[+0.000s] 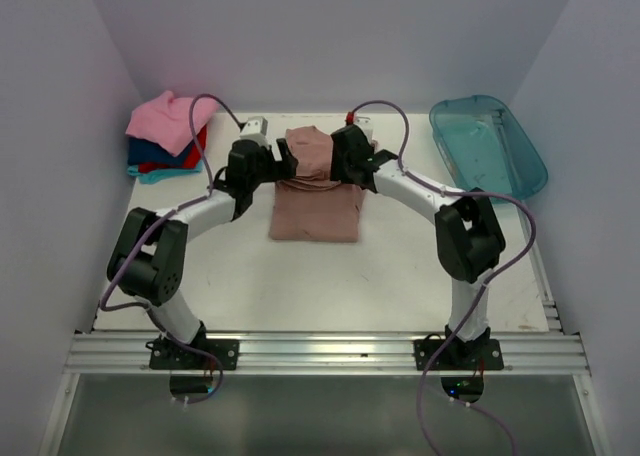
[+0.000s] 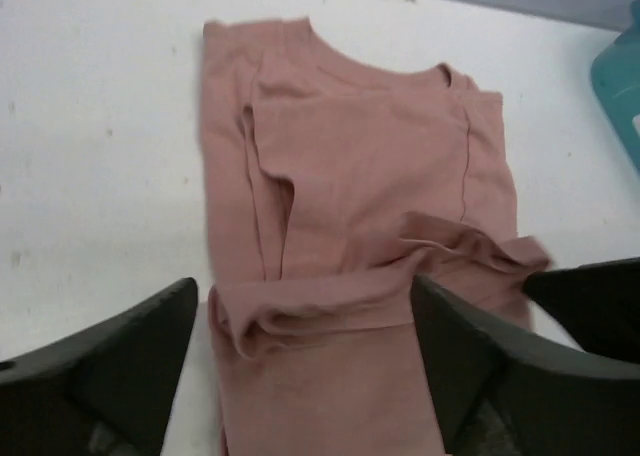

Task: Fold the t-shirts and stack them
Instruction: Fold the folded rectangular tshirt in 1/3 of the way, then grab one side of the 2/3 rectangular tshirt with both arms

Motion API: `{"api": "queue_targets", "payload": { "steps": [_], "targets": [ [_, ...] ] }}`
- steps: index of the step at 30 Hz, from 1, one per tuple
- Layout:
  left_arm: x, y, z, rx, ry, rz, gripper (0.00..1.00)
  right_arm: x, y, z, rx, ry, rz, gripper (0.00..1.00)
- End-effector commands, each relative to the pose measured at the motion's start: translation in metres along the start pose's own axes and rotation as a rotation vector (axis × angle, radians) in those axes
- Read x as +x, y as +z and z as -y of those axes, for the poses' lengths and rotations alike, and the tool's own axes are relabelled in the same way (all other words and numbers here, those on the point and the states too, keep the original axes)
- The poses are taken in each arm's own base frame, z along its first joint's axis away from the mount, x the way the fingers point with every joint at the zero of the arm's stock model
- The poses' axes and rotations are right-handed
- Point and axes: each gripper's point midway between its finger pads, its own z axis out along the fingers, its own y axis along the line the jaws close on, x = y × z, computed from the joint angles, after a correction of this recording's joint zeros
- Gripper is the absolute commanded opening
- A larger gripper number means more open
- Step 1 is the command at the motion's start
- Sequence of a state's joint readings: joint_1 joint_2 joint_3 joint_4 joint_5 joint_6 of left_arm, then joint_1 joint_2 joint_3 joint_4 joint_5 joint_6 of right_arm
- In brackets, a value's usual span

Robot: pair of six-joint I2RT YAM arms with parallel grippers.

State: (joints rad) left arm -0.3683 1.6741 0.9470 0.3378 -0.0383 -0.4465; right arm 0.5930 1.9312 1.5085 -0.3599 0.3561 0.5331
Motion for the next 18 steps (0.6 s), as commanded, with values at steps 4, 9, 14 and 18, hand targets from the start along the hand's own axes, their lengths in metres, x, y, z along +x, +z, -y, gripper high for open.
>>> {"api": "queue_targets", "payload": {
  "steps": [4, 9, 14, 18],
  "targets": [
    [-0.07, -0.003, 0.035, 0.163, 0.034, 0.11, 1.0, -0.047, -0.03, 0.017, 0.11, 0.014, 0.178, 0.99],
    [-0.062, -0.039, 0.034, 0.172, 0.005, 0.118, 1.0, -0.02, -0.048, 0.03, 0.083, 0.008, 0.136, 0.99],
    [-0.017, -0.062, 0.012, 0.097, -0.048, 0.008, 1.0, 0.014, -0.061, 0.033, -0.004, 0.028, 0.07, 0.99],
    [0.026, -0.08, -0.003, 0.059, -0.084, -0.091, 1.0, 0.043, -0.063, 0.034, -0.077, 0.076, -0.006, 0.97]
  ]
}}
